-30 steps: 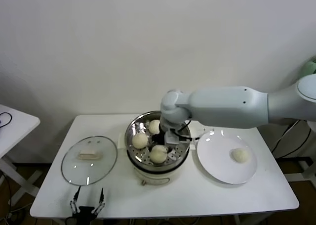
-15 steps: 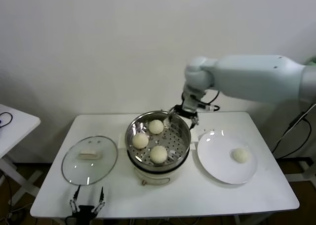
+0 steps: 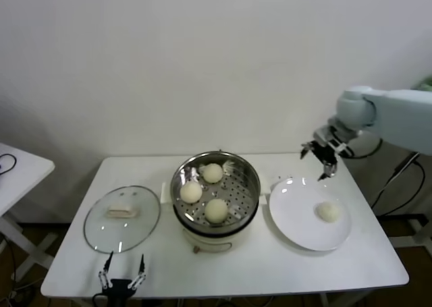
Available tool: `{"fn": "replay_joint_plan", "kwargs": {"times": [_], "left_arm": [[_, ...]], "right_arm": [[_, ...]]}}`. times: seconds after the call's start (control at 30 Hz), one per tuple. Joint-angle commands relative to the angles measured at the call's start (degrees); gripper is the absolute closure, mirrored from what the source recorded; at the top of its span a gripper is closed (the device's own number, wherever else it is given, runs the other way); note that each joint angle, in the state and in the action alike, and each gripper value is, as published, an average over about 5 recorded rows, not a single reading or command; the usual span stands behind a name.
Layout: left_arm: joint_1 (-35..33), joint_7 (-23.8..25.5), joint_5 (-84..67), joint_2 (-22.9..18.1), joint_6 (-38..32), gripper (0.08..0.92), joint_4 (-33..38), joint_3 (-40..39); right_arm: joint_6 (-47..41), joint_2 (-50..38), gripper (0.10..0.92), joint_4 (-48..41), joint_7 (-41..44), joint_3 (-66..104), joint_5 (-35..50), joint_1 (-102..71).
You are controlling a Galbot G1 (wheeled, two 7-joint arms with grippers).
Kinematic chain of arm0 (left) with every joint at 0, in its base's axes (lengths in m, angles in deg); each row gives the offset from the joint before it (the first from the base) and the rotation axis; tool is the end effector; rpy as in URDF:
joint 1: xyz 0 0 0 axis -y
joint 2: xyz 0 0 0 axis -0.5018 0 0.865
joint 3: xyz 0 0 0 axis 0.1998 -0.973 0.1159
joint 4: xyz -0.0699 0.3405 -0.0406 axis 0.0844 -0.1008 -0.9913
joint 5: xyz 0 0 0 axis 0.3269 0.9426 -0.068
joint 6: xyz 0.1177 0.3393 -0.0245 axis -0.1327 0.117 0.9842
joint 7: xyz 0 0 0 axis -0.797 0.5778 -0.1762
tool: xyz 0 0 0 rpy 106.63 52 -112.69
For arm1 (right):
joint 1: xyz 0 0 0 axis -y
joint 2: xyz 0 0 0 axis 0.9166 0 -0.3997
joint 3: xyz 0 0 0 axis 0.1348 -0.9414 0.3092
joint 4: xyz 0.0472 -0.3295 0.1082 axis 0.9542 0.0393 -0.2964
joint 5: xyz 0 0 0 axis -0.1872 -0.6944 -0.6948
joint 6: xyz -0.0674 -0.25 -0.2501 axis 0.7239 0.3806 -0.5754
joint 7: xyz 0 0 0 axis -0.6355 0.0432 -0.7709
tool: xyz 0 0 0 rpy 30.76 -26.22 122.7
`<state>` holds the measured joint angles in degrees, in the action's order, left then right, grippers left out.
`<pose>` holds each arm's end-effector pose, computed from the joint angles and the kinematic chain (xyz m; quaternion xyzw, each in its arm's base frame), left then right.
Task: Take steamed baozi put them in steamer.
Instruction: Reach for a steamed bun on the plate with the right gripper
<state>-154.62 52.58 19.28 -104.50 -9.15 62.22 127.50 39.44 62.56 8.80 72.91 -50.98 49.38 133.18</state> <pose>0.1017 0.0658 -0.4738 0.0353 -0.9833 -0.1690 0.0578 0.5390 -0.1590 -0.0649 0.5224 -0.4636 0.6216 0.3547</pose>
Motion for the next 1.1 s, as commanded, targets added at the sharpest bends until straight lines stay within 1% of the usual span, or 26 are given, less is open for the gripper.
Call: {"fn": "replay_joint_plan", "kwargs": {"times": [0.03, 0.23, 0.57, 1.03, 1.1], "left_arm": [[-0.1, 0.3, -0.4, -0.1, -0.7, 0.177, -0.5, 0.0], [-0.5, 0.3, -0.1, -0.4, -0.8, 0.177, -0.7, 0.1], [-1.1, 0.2, 0.7, -0.5, -0.8, 0.177, -1.1, 0.4], [-0.5, 0.1, 0.8, -0.6, -0.7, 0.177, -1.9, 0.6], [-0.4, 0.1, 0.7, -0.6, -0.7, 0.177, -2.0, 0.6]], "right_arm": [[-8.1, -8.8, 0.203, -6.3, -2.4, 8.9, -4.8, -17.4], [-7.0, -7.4, 0.203, -9.8, -1.9, 15.1, -6.9, -24.4], [-4.2, -2.2, 0.203, -17.6, -1.3, 21.0, -9.6, -31.5], [-3.3, 1.2, 0.204, -20.3, -0.8, 23.2, -10.1, -34.2], [-3.3, 1.4, 0.223, -20.3, -0.6, 23.2, -10.2, -34.1]]}}
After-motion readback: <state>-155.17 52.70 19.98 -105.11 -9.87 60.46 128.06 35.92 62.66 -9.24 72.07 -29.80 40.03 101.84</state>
